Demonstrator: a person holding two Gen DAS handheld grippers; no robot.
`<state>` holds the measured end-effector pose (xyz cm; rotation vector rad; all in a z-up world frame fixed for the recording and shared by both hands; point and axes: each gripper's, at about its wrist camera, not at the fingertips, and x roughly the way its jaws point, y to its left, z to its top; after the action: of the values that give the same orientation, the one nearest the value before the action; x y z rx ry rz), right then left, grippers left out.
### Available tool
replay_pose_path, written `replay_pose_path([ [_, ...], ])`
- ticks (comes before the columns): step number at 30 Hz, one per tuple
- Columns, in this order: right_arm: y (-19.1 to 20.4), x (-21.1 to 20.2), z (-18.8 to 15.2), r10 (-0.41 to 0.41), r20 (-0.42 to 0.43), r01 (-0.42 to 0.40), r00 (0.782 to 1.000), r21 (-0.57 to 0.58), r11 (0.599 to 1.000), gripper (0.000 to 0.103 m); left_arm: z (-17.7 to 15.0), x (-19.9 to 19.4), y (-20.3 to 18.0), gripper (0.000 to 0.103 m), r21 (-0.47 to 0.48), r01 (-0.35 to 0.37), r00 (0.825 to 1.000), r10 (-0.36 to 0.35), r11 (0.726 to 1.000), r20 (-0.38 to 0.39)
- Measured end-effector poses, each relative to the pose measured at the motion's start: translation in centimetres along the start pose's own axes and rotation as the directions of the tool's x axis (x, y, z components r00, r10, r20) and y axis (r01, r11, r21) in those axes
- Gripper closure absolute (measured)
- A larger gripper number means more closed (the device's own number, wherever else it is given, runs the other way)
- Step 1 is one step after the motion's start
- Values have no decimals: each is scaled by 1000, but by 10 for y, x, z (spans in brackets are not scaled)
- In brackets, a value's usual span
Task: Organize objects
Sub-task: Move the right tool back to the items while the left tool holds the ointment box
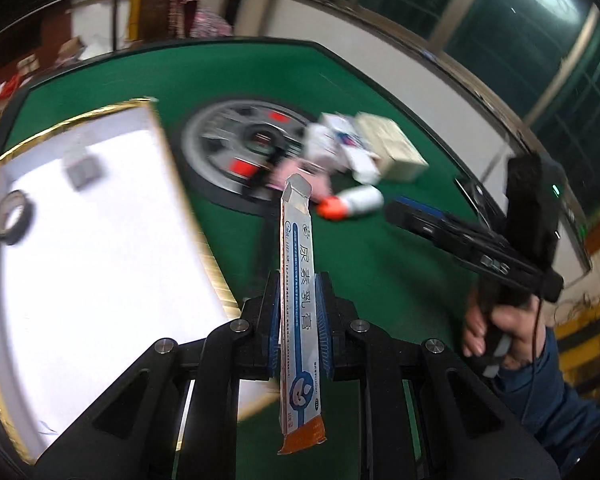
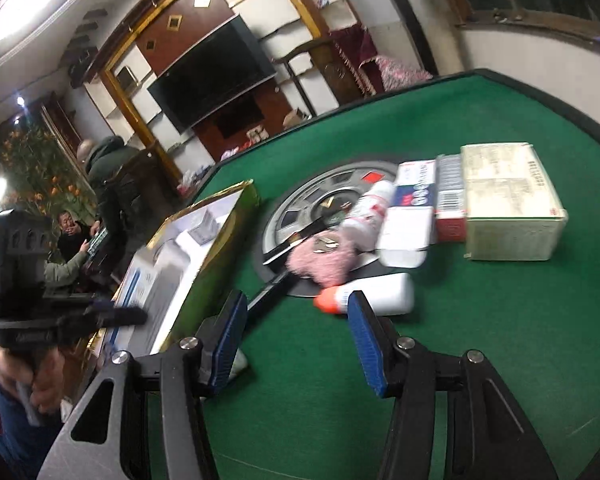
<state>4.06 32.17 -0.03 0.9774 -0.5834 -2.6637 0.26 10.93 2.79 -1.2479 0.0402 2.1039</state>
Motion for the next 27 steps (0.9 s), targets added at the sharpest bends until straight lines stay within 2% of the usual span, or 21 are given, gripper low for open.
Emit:
replay_pose_path([
  [3, -10, 0, -5, 19, -22, -19, 1000, 21, 1000, 50, -4, 16, -21, 88, 4, 9, 1000, -9, 1000, -13],
  [5, -16, -2, -4, -22, -16, 23, 1000, 24, 999, 50, -8, 28, -29, 88, -16, 16, 1000, -16, 1000, -20],
  [8, -18, -8, -2, -60, 0, 60, 998, -33, 998, 51, -13, 51, -39, 88, -48, -16, 1000, 15, 999, -20],
  [10, -20, -1, 0, -102, -34, 99, 994, -86, 991, 51, -15, 61, -40, 88, -69, -35, 999, 35, 997, -9],
  [13, -25, 11, 6, -127, -76, 117, 989, -124, 985, 51, -14, 61, -39, 88, -99, -96, 994, 100, 990, 35],
  [16, -13, 26, 14, -129, -98, 106, 987, -216, 971, 51, -16, 58, -33, 88, -121, -102, 993, 109, 987, 52],
  [18, -13, 39, 20, -145, -110, 117, 983, -225, 967, 50, -17, 58, -29, 88, -130, -104, 991, 113, 986, 66],
  [23, -25, 58, 28, -60, -184, 25, 981, -187, 982, 50, -20, 68, -19, 88, -134, -105, 994, 109, 986, 22],
  [26, -15, 51, 10, 0, -320, -81, 947, -238, 968, 51, -21, 68, -17, 88, -130, -116, 993, 120, 985, 19],
  [27, -7, 41, 4, 3, -320, -102, 947, -291, 951, 51, -21, 68, -17, 88, -132, -116, 993, 120, 984, 20],
])
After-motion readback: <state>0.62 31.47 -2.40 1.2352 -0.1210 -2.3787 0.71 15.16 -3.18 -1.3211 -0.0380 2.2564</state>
